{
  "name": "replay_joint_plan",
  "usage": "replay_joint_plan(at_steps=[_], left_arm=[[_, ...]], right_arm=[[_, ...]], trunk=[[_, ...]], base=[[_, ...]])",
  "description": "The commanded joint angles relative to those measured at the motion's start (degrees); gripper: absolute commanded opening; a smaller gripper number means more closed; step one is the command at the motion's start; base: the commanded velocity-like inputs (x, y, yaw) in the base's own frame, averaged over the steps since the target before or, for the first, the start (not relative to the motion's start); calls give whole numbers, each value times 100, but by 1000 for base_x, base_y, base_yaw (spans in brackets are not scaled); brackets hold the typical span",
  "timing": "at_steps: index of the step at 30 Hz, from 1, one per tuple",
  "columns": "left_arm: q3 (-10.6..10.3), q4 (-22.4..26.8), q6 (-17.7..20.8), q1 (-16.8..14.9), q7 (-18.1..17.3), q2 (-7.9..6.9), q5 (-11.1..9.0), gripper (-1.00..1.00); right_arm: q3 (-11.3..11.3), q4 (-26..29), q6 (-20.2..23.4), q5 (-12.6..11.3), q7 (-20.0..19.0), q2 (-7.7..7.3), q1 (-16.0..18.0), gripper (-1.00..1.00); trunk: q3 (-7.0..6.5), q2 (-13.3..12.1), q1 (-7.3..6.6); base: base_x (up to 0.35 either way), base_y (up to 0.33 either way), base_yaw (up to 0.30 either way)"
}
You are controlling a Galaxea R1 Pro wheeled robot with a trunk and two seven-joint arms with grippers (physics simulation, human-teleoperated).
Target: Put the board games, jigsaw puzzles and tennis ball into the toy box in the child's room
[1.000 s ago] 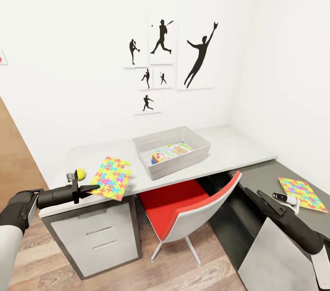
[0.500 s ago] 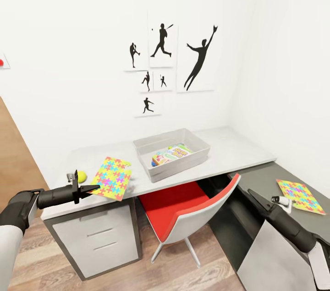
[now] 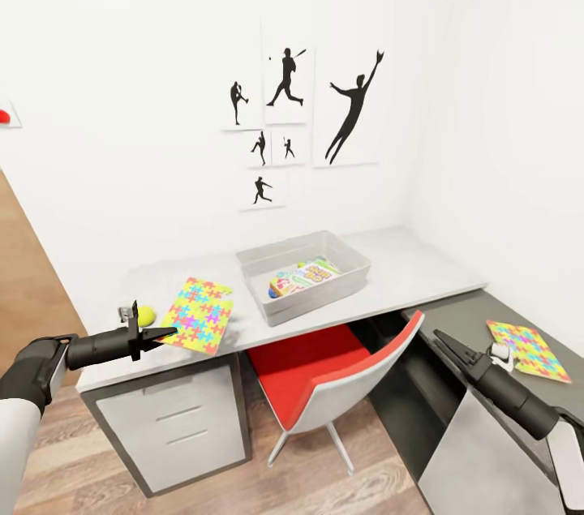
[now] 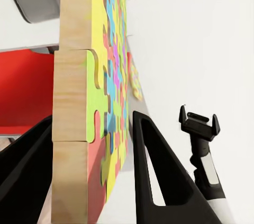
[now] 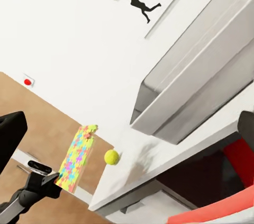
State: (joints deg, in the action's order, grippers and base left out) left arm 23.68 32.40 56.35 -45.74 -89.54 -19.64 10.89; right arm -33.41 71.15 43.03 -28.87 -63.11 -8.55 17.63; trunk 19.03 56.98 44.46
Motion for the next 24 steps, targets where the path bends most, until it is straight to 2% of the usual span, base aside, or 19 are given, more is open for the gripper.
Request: replay_joint_plan(at_steps=[1, 14, 24], left_arm=[[22, 3, 60, -5, -46, 4, 62, -100], [22, 3, 60, -5, -46, -4, 62, -100], [22, 3, 60, -5, -46, -5, 62, -100]], right_arm=[[-5, 77, 45, -26, -3, 1, 4, 100], [-13, 258, 83, -40, 18, 2, 4, 100], [-1, 259, 52, -40, 18, 10, 4, 100]], trunk=[[-11, -37, -23], [-245, -558, -308], [-424, -959, -528]], base=[[-93, 0, 0], [-176, 0, 0], [-21, 0, 0]])
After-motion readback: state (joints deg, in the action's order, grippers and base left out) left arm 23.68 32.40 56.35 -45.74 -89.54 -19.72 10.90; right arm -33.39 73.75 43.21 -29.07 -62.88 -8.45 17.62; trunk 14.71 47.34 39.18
